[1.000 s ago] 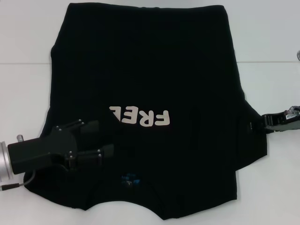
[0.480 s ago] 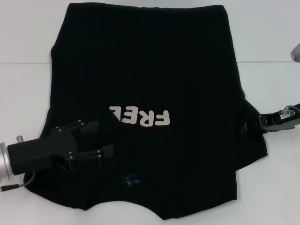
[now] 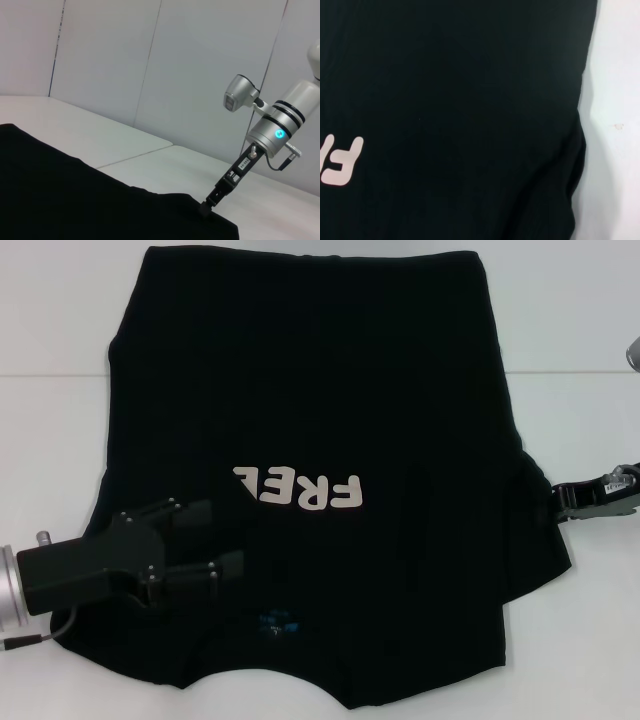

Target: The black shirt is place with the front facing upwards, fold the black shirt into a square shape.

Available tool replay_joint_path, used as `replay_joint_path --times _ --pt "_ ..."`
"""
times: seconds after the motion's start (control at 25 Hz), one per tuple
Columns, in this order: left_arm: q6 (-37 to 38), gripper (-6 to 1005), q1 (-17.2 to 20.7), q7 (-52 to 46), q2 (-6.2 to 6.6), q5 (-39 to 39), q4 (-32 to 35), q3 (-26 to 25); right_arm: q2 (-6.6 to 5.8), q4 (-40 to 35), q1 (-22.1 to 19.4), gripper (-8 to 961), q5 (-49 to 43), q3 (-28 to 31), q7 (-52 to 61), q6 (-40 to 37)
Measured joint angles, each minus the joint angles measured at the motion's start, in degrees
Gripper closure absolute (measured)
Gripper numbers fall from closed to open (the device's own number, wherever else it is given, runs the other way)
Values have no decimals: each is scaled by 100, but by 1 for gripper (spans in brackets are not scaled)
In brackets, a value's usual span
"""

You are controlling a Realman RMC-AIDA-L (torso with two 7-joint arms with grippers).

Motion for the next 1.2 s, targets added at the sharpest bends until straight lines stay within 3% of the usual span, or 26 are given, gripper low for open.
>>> replay_joint_path --times 0.24,0.52,0.92,1.2 --pt "8 94 18 -4 8 0 1 0 -3 -4 -7 893 -5 -7 0 -8" --pt "18 93 45 -43 29 0 1 0 -39 -62 10 917 -1 -39 -4 -121" --pt "60 93 44 -118 44 0 16 0 -241 -1091 -325 916 333 69 -5 -994" --pt "62 92 45 -123 44 0 27 -8 -275 -1390 -362 904 378 88 -66 -1186"
